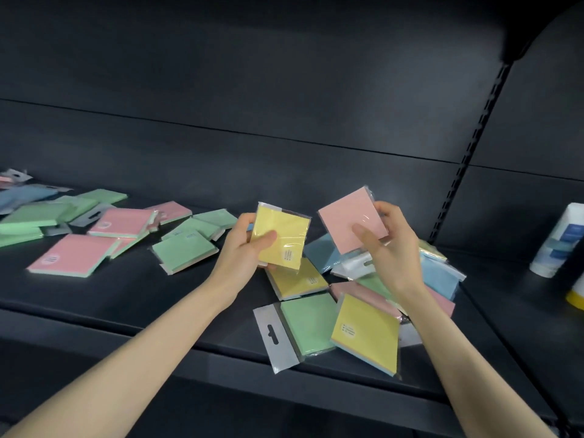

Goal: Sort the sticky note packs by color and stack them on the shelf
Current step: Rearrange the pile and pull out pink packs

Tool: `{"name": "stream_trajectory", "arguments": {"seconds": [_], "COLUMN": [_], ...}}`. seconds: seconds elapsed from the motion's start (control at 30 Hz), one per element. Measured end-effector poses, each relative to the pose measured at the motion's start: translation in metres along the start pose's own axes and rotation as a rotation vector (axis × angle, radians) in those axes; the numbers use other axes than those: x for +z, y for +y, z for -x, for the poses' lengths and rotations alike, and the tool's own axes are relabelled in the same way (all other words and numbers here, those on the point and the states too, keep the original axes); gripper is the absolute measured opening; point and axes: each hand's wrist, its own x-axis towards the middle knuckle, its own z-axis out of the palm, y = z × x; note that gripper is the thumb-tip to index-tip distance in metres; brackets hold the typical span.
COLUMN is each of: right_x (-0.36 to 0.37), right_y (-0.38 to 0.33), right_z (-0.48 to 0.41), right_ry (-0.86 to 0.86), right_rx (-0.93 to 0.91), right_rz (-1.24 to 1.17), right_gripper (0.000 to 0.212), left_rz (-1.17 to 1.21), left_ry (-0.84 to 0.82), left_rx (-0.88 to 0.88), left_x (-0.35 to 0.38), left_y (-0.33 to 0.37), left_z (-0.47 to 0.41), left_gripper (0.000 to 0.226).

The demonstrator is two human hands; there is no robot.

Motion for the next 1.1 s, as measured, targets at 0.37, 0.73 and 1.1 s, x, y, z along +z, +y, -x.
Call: {"name": "stream_trajectory", "arguments": {"seconds": [0.37, 0.73, 1.1], "right_x": [0.044, 0.150, 0.115], "right_y": [-0.056, -0.106, -0.100], "right_z": [-0.008, -0.002, -0.010], "right_ry": [-0.147, -0.168, 0.108], "right_rx": [-0.102, -0.117, 0.003], "right_rz": [-0.039, 0.014, 0.300], "right_gripper": [0.027, 0.027, 0.034], "left_rz": [-0.101, -0.219, -0.232], "left_ry": [0.082, 0.005, -0.329], "left_rx": [0.118, 0.185, 0.119], "left_x": [-0.066, -0.181, -0.137], "left_y": [0.025, 0.031, 0.041], "left_z": [0.015, 0.001, -0.072], "left_gripper": [0.025, 0.020, 0.018]}}
